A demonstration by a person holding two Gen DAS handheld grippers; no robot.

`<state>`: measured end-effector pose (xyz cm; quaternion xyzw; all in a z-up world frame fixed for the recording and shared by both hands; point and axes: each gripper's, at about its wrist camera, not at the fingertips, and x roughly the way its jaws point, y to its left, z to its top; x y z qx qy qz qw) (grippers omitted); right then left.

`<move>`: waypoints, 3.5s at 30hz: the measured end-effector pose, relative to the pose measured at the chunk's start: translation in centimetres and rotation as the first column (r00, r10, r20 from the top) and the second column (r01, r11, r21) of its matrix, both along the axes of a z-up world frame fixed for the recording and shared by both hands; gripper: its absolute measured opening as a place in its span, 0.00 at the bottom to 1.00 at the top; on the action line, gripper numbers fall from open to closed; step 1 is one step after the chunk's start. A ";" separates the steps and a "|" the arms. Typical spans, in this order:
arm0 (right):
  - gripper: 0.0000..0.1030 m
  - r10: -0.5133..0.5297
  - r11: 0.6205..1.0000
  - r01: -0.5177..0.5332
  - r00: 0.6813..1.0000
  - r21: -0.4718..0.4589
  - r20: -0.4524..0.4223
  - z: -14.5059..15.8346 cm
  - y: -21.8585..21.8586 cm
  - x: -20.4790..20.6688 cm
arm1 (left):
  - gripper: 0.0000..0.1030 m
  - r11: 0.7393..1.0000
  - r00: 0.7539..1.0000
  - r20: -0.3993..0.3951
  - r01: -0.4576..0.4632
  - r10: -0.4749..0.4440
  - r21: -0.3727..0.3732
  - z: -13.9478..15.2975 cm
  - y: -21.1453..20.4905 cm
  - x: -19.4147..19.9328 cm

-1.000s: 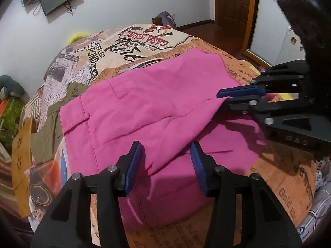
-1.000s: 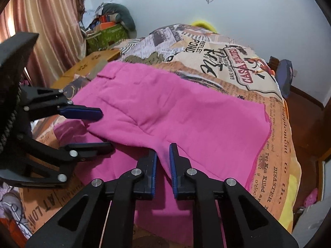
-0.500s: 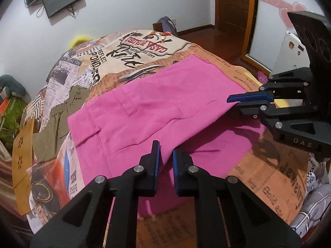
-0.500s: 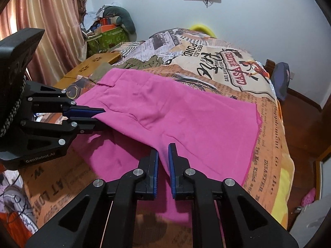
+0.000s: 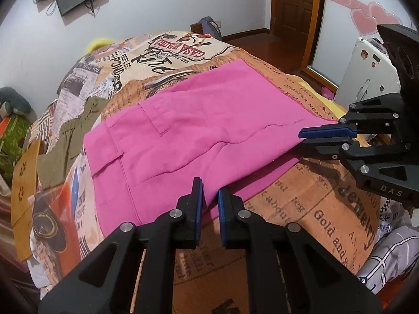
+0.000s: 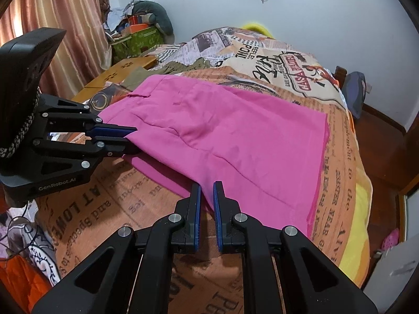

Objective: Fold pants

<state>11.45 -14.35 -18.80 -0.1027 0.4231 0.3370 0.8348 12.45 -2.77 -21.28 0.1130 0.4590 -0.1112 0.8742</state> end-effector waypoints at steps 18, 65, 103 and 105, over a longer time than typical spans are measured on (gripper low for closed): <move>0.25 -0.071 0.990 0.075 0.997 0.120 -0.037 3.1 0.1 1.5 | 0.11 0.987 0.998 0.004 -0.066 0.068 -0.149 4.2 2.6 -0.5; 0.34 -0.313 0.943 0.322 0.944 0.086 -0.101 1.7 -7.9 5.8 | 0.27 0.942 0.952 0.010 -0.300 0.305 -0.149 4.4 11.4 2.3; 0.33 -0.319 0.947 0.317 0.945 -0.051 -0.066 -6.0 -4.6 21.4 | 0.18 0.941 0.956 -0.111 -0.289 0.273 -0.175 -2.9 12.9 14.9; 0.14 -0.327 0.942 0.324 0.945 -0.083 -0.030 -6.0 -4.3 21.3 | 0.13 0.948 0.958 -0.084 -0.285 0.275 -0.143 -2.7 12.5 14.7</move>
